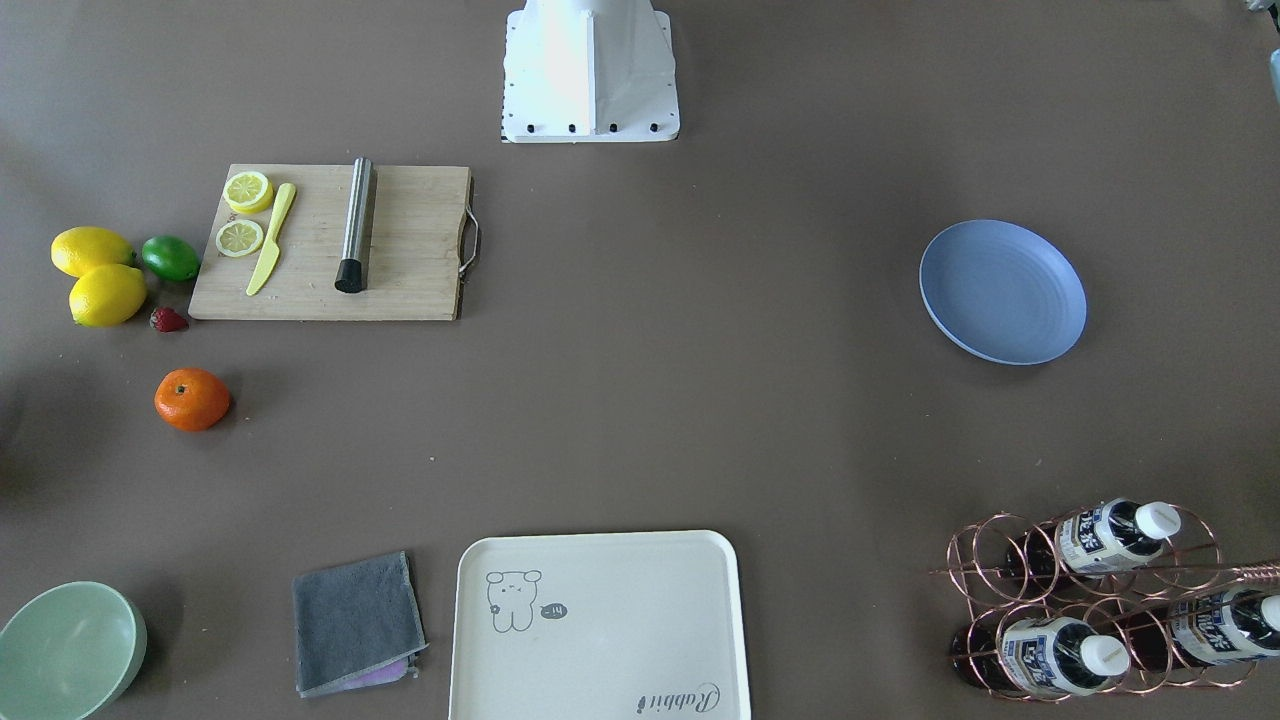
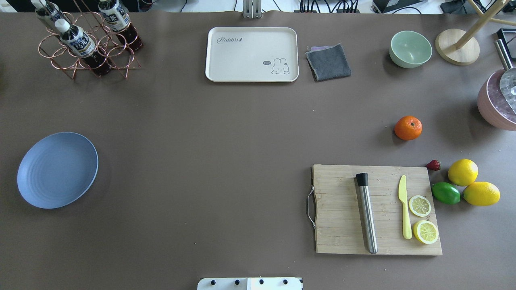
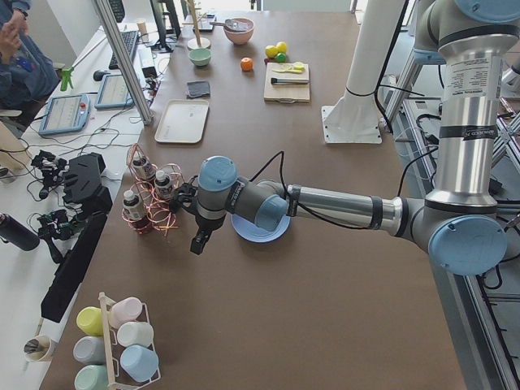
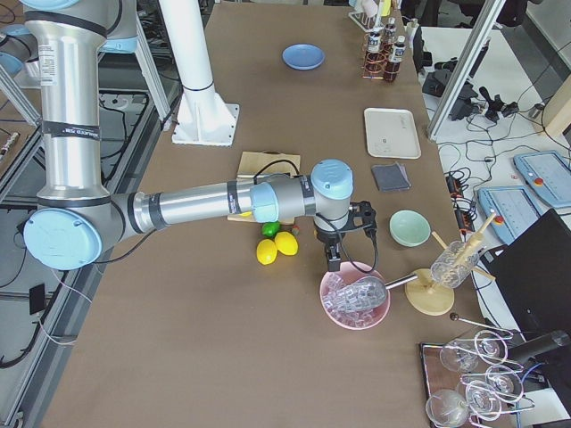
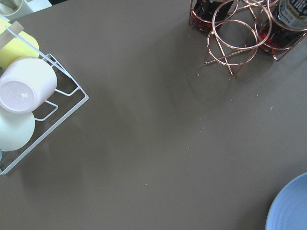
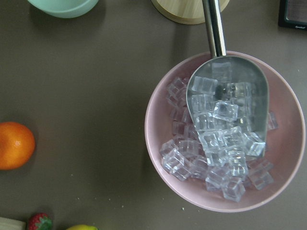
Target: Pick orange to plate
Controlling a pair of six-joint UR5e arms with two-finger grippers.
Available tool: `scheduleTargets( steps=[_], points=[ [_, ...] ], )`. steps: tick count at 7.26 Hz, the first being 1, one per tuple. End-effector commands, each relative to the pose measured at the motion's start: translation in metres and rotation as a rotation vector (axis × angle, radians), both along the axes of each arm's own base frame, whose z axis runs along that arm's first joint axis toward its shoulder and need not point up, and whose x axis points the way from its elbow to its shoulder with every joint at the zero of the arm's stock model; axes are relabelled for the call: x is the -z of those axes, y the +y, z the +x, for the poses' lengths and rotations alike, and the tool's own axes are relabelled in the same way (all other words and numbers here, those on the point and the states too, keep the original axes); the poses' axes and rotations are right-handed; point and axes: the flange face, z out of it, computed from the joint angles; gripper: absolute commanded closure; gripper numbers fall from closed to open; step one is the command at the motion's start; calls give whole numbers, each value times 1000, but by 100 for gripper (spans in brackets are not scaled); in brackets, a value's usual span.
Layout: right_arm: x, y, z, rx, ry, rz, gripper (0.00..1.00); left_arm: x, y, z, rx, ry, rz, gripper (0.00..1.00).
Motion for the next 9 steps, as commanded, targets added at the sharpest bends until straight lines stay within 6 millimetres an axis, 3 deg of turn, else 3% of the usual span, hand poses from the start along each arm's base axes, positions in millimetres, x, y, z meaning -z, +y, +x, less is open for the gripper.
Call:
scheduleTargets(
  steps=[1,3,5,6,7,9],
  points=[
    [25,-1,-71,-73,-56,-26,0,-44,25,65,31,101,-44,1],
    [34,5,-83,-65,-71,-14,0,-97,53,125,5,189,-61,1],
    [37,5,-83,-63,-73,-9,0,-106,81,164,-12,264,-117,2],
    [38,5,-83,-64,-72,-7,0,-103,86,170,-11,289,-125,5],
    [38,5,-83,-64,-72,-7,0,-102,88,172,-13,298,-125,15],
    [37,5,-83,-67,-66,-3,0,-103,92,177,-28,295,-130,67]
  ],
)
